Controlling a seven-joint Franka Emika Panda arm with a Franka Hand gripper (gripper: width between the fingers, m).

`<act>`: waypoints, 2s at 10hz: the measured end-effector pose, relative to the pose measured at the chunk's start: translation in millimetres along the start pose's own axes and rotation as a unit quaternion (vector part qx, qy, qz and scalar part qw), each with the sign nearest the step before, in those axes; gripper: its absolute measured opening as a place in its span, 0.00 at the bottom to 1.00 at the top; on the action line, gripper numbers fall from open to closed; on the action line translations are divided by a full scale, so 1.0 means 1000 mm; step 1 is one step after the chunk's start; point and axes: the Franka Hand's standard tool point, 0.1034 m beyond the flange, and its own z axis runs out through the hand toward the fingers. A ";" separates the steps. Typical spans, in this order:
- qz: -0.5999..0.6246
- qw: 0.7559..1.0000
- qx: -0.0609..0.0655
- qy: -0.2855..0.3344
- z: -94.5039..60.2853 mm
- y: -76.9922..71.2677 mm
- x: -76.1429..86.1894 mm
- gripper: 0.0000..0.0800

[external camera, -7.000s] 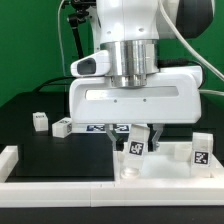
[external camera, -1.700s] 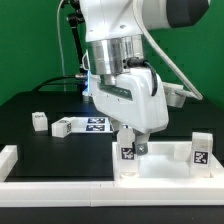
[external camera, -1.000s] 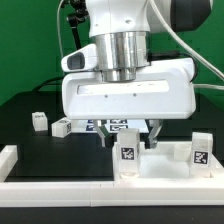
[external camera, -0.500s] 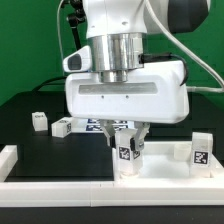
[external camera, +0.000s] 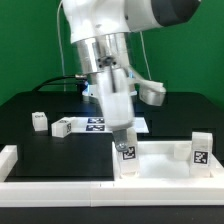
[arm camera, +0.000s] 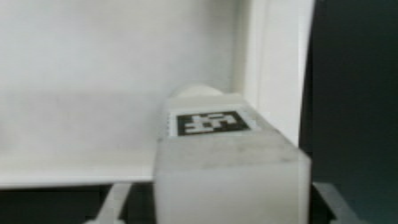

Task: Assemble square table

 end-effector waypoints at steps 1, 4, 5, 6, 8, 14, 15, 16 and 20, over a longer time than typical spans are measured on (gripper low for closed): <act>0.031 1.000 -0.001 0.000 0.000 0.001 -0.001 0.37; -0.009 1.000 -0.002 0.004 0.001 0.001 0.000 0.60; -0.119 0.993 -0.004 0.016 0.002 0.000 -0.003 0.76; -0.293 0.955 -0.007 0.038 0.006 -0.003 -0.012 0.80; -0.363 0.931 -0.013 0.035 0.007 -0.001 -0.013 0.81; -0.631 0.772 -0.054 0.052 0.004 -0.003 -0.014 0.64; -0.607 0.792 -0.052 0.053 0.004 -0.003 -0.015 0.64; -0.571 0.817 -0.050 0.055 0.005 -0.002 -0.015 0.47; -0.405 0.911 -0.043 0.062 0.004 -0.003 -0.013 0.36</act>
Offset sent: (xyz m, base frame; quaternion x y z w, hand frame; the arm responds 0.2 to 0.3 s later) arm 0.0000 0.0000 0.0000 0.0000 0.0000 0.0000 1.0000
